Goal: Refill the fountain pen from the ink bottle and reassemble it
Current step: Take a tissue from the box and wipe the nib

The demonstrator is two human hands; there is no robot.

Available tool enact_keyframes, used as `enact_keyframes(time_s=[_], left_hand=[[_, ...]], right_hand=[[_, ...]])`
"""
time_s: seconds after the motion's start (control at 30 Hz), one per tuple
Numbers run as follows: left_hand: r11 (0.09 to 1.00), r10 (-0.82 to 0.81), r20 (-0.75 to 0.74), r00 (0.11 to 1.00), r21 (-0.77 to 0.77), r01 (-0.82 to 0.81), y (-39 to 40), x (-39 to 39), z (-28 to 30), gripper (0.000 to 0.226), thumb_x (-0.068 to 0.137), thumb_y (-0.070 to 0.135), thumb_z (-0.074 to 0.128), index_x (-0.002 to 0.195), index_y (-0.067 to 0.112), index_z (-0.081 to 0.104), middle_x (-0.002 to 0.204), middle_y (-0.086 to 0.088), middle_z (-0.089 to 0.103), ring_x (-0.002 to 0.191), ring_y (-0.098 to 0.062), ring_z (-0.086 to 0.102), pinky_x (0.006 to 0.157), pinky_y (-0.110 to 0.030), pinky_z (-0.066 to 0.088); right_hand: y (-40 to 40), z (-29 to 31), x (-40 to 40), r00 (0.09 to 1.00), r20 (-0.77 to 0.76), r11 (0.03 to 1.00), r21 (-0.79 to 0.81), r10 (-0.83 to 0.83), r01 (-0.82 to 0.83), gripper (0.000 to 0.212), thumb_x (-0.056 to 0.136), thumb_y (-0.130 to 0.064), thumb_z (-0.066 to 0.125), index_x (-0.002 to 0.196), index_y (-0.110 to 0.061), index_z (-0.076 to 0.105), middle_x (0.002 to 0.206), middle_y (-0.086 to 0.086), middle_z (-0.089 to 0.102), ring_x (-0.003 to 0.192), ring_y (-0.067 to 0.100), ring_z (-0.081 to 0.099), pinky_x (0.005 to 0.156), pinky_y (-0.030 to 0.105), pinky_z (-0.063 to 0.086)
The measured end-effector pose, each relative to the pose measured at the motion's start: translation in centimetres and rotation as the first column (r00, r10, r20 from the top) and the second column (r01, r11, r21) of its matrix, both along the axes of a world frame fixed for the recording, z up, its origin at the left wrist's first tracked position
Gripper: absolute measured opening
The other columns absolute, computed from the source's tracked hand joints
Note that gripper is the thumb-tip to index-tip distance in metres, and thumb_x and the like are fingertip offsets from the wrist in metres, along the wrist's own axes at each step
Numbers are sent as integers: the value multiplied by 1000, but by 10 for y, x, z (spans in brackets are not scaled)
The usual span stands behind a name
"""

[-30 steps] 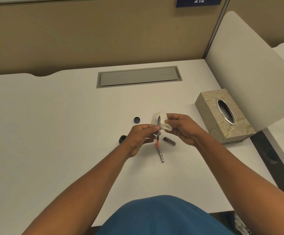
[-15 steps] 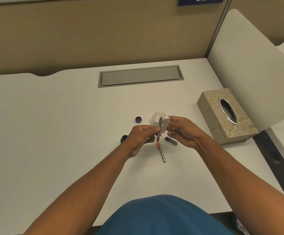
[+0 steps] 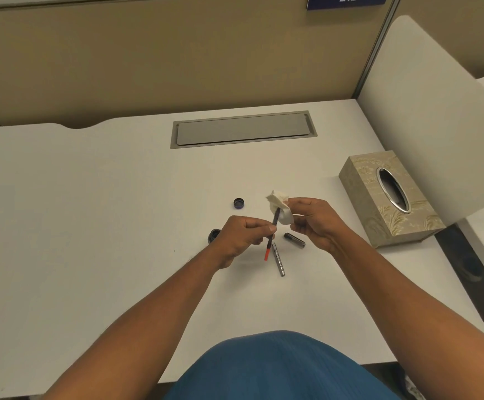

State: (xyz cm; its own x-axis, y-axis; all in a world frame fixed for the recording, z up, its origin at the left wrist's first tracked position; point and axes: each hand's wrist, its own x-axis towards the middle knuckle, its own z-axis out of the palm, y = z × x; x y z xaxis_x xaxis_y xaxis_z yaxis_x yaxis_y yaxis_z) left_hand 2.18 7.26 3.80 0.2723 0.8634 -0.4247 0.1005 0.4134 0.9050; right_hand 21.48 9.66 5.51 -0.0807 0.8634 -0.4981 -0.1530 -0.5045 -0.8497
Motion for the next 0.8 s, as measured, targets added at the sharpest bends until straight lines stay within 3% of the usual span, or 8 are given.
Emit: enact_keyframes(time_s=[0.1,0.2,0.33,0.5,0.67,0.8], left_hand=[[1000,4,-7,1000,-7,-4,-2,-6,-3,13,86,23,76,94,13,79,86,-2,77,82,-13,61,79,-26,50],[1000,23,56,998,-14,-22,-2,-8,-1,18,88,22,74,100,9,78,89,-5,76,86,-14,64,82,-27,51],[999,38,78,996,-5,-38,0,-9,2,20,89,23,73,102,8,78,91,-7,76,90,-15,67,83,-28,51],[998,68,37,997,-3,-68,2,-11,-1,19,87,27,75,96,11,80,89,-6,76,90,-18,65,82,-30,50],[998,60,39,997,10,-60,2,-13,1,18,89,23,73,93,8,80,86,-6,75,87,-18,62,80,-30,48],[998,54,18,998,24,-54,2,-15,3,18,90,24,72,93,9,80,86,-5,75,85,-15,62,80,-29,49]], right_hand=[[2,-3,3,990,119,996,45,-76,71,10,90,-7,66,91,-10,75,82,6,72,67,16,61,61,24,52],[2,-11,5,958,276,985,173,-77,29,14,90,-8,67,83,-15,77,82,4,72,70,16,63,63,27,57],[-2,-14,-3,949,314,972,232,-27,-49,8,89,-11,71,90,-9,79,85,6,73,70,14,65,62,25,55],[-3,-8,-9,989,144,982,181,33,-60,16,91,-7,68,102,4,73,81,6,66,68,10,62,61,19,54],[-2,-5,-9,991,-117,997,48,70,-65,17,95,4,56,99,-3,71,86,6,69,74,15,64,65,20,56],[-3,-8,-8,960,-212,983,53,185,-178,38,90,14,49,120,0,67,108,11,71,86,15,65,68,19,53]])
